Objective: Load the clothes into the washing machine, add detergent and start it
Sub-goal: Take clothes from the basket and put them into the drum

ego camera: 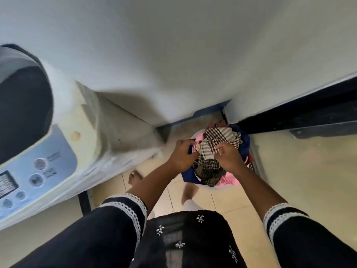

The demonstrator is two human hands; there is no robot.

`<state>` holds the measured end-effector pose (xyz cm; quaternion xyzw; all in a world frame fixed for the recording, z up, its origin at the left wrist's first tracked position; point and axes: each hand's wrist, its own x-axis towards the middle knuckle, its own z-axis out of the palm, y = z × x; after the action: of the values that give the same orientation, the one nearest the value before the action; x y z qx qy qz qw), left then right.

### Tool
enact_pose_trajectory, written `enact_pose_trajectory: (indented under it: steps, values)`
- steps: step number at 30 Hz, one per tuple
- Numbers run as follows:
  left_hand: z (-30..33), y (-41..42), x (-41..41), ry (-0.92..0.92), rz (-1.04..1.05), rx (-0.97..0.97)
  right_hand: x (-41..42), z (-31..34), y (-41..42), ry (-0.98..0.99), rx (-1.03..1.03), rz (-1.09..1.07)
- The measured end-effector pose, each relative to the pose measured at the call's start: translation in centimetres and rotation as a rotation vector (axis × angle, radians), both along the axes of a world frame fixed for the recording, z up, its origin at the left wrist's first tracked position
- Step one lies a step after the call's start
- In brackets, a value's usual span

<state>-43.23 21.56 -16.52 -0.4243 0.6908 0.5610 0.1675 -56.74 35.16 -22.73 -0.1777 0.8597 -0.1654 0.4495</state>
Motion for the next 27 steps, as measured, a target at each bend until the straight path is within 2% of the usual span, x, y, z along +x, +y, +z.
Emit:
enact_pose_trajectory:
  steps: [3,7,10,13,18,22,27]
  values:
    - [-4.5,0.2,-2.2,-0.045,-0.094,0.007,-1.2,-4.3,0.1,0.095,0.103,0.289]
    - [-9.0,0.2,-3.0,-0.038,-0.236,-0.036,-1.9,-8.1,0.0,0.184,0.349,0.758]
    - [-11.0,0.5,-2.5,-0.065,-0.293,-0.043,-1.9,-10.3,0.1,0.182,0.502,0.887]
    - [-12.4,0.8,-1.7,-0.061,-0.307,-0.056,-1.9,-12.0,0.5,0.116,0.566,0.788]
    - [-11.6,0.4,-1.1,-0.062,-0.318,-0.071,-2.3,-11.7,0.4,0.1,0.486,0.632]
    - [-8.7,0.1,-1.0,-0.052,-0.322,-0.071,-1.9,-8.4,-0.2,0.0,0.278,0.333]
    - [-4.3,0.1,-0.7,-0.023,-0.285,-0.034,-0.1,-0.3,-1.3,-0.122,-0.019,0.055]
